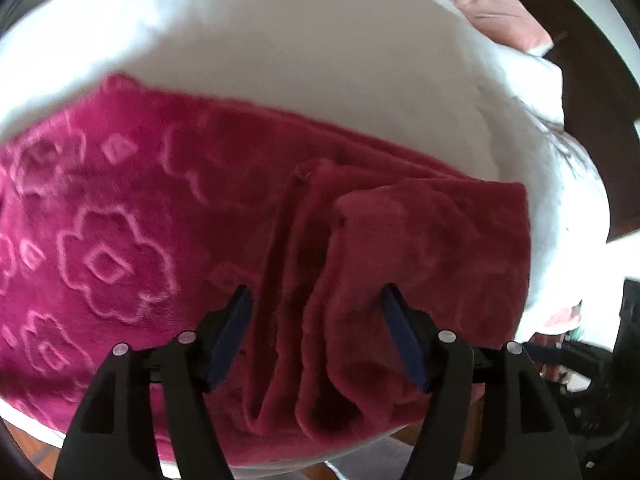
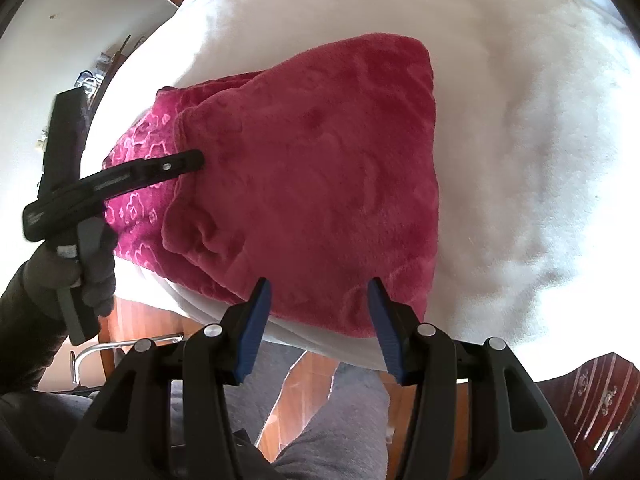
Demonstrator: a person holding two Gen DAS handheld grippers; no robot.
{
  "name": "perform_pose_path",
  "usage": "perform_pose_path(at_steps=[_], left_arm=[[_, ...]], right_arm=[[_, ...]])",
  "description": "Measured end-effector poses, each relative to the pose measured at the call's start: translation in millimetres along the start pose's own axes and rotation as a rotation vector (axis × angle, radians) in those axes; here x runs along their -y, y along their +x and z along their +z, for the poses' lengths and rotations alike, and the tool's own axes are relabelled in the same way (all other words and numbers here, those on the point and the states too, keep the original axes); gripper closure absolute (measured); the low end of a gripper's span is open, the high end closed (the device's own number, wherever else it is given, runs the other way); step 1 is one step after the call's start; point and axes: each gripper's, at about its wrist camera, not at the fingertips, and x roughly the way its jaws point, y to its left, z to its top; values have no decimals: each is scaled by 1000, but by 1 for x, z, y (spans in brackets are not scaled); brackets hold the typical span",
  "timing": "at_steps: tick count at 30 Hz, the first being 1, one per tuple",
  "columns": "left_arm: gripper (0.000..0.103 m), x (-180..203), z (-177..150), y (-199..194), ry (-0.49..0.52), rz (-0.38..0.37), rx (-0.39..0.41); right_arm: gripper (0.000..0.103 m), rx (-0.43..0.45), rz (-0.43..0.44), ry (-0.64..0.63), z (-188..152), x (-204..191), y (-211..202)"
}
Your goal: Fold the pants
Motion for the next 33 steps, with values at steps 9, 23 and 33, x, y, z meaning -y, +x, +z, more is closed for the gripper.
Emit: perform_pose_path(at_steps=[9,23,33], left_arm=[[77,-6,4,8,-64,-106,-67],[82,-50,-19,-74,-83,-18,58],[65,-73,-20,-35,-149,41,18]], right_arm=[[52,-4,-20,11,-1,-2,2],[52,30,1,-33,24,-24,3],[52,74,8,-194,64,-83,20]])
